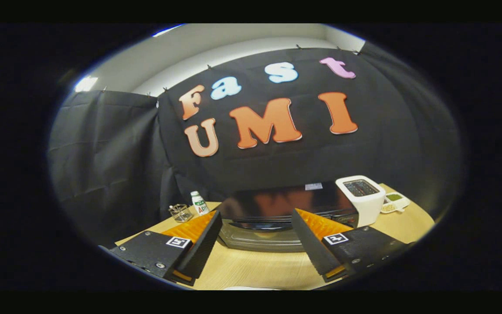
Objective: Open the toaster oven, put the food inside, and close the toaster oven door.
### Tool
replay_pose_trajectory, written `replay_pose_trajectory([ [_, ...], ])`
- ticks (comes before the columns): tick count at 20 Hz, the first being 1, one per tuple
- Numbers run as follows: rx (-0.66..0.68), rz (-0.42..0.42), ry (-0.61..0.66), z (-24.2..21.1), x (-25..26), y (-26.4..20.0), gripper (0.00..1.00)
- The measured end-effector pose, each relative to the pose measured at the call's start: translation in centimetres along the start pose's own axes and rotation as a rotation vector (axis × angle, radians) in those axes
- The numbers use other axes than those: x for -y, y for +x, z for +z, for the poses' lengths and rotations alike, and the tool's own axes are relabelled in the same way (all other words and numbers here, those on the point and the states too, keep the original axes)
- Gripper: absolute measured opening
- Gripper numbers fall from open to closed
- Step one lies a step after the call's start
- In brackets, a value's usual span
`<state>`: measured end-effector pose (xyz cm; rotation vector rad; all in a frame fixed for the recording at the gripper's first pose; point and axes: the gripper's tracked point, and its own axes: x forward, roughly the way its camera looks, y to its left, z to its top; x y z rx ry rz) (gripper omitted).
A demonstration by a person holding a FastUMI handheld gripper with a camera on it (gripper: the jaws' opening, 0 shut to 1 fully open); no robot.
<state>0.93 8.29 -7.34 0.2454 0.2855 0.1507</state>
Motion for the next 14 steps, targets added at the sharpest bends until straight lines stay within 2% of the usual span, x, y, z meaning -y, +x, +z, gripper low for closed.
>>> replay_pose_trajectory([
  [10, 0.195, 0.048, -0.103, 7.1, -2.7, -8.1, 0.95],
  [14, 0.288, 0.037, -0.177, 9.7, -3.5, -11.0, 0.95],
])
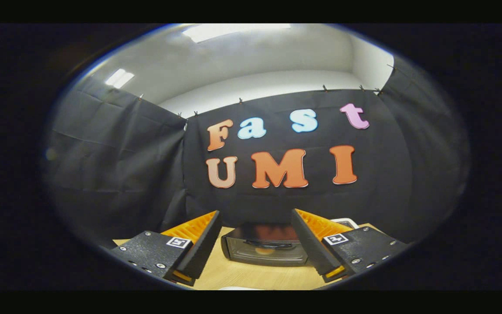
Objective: Open the toaster oven, put the food inside, and close the toaster oven door.
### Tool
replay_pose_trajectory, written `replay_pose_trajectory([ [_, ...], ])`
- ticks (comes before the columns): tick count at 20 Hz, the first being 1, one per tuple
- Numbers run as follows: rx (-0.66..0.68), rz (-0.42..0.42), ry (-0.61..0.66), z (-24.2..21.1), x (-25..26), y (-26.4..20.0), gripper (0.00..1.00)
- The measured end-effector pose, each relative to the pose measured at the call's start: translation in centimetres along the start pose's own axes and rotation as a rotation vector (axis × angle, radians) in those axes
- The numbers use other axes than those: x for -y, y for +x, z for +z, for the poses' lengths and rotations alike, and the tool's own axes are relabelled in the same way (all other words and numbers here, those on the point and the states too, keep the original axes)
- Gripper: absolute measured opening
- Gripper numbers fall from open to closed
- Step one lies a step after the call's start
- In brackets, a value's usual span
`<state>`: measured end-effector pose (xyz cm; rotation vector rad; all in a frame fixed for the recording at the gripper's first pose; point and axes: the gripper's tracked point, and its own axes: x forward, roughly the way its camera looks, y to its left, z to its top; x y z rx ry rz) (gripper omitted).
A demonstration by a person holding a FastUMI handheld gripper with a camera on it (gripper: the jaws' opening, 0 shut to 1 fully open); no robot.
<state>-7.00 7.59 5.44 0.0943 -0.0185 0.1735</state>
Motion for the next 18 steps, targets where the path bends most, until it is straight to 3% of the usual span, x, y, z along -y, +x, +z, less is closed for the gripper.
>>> replay_pose_trajectory([
  [5, 0.063, -0.014, -0.061, 2.3, -0.1, -1.8, 0.95],
  [18, 0.081, -0.042, -0.043, 3.0, 1.1, -1.4, 0.96],
])
